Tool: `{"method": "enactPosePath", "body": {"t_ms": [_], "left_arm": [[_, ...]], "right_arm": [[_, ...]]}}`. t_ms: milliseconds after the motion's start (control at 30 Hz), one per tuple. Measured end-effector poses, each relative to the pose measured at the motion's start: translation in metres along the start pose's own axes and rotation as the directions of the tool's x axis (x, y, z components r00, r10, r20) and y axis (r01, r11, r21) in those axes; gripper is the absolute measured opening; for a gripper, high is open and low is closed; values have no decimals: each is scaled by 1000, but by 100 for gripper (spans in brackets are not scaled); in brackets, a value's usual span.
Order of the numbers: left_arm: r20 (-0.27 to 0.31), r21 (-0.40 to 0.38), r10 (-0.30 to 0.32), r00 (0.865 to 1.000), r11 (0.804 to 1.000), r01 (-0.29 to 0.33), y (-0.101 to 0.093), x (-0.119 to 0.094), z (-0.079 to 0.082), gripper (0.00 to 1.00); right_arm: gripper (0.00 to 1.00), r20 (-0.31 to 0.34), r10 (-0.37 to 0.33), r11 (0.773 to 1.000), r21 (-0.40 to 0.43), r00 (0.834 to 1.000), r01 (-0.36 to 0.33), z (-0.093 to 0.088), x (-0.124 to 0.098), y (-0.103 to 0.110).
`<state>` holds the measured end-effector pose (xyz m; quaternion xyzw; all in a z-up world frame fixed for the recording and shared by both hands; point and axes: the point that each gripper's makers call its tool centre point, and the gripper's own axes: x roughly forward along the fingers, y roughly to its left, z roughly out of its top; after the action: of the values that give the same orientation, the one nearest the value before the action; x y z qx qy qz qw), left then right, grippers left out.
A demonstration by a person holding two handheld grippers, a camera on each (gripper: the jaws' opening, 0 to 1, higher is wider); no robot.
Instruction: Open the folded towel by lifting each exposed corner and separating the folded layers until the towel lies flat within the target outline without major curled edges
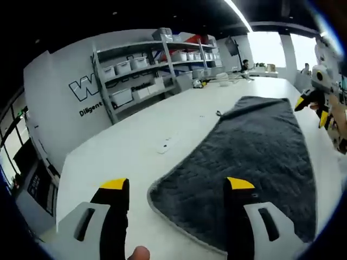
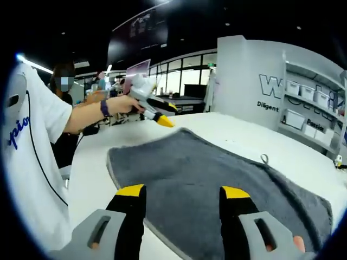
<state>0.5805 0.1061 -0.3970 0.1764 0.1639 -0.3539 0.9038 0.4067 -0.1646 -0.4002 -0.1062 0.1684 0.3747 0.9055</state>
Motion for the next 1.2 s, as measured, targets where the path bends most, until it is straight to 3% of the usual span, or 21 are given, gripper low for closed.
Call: {"method": "enactPosePath", "body": {"t_ms": [133, 167, 200, 500, 667, 733, 933, 1033, 1200], "left_arm": [[27, -32, -17, 999, 999, 18, -20, -2, 5, 94], [29, -33, -17, 999, 999, 18, -28, -4, 6, 97], [33, -41, -25, 999, 999, 27, -43, -8, 7, 98], [81, -92, -68, 994, 993, 75, -81, -18, 17, 99], [82, -85, -81, 993, 992, 88, -100, -25, 16, 99], [78, -89, -87, 993, 992, 94, -109, -29, 14, 99], [57, -99, -87, 995, 991, 93, -130, -44, 7, 99], [55, -100, -63, 996, 993, 68, -136, -52, 4, 99], [50, -135, -51, 997, 989, 57, -148, -65, -4, 99]], "right_arm": [[61, -29, -68, 998, -11, 997, 68, -12, -28, -49], [63, -30, -71, 997, -9, 997, 71, -13, -30, -52], [65, -34, -88, 996, 1, 996, 88, -17, -40, -70], [79, -44, -156, 985, 70, 987, 159, -31, -81, -154], [88, -61, -165, 982, 86, 984, 170, -37, -85, -167], [90, -122, -185, 976, 94, 975, 197, -62, -90, -211], [94, -185, -125, 990, 35, 975, 134, -82, -82, -252], [94, -184, -99, 993, 46, 978, 109, -85, -75, -264], [95, -144, -59, 987, 138, 988, 79, -89, -60, -290]]}}
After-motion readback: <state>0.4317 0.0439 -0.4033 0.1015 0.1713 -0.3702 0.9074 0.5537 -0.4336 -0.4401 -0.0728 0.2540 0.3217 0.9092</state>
